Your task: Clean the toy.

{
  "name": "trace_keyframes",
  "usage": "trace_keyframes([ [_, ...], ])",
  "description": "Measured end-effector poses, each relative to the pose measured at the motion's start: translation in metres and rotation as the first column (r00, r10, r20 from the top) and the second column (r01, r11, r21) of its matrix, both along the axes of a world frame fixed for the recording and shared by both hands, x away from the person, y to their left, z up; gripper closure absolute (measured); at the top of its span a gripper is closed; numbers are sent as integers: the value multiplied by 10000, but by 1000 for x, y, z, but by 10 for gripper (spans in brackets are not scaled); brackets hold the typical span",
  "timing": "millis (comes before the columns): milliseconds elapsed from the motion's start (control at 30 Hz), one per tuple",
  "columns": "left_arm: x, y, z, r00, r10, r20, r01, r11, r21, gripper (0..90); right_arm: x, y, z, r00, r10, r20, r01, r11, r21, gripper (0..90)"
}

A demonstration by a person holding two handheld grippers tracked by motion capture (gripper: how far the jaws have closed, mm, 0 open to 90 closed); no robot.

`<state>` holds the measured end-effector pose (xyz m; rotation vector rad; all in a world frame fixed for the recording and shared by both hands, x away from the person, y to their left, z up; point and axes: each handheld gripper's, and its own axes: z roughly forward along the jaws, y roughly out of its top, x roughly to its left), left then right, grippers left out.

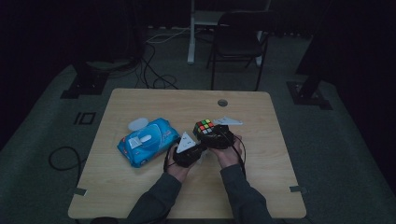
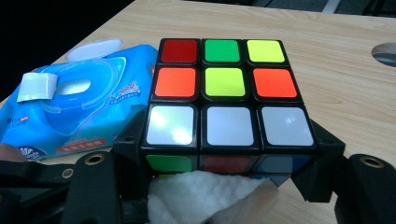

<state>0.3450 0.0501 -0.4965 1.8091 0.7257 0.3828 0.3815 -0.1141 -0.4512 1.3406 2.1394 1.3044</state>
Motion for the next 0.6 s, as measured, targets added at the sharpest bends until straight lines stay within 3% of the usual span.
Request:
trace_keyframes([
  [600,2,-4,0,9997,219,88,-219,9998,-10,886,-4,10,-1,9997,232,-24,-231,9994,240,347],
])
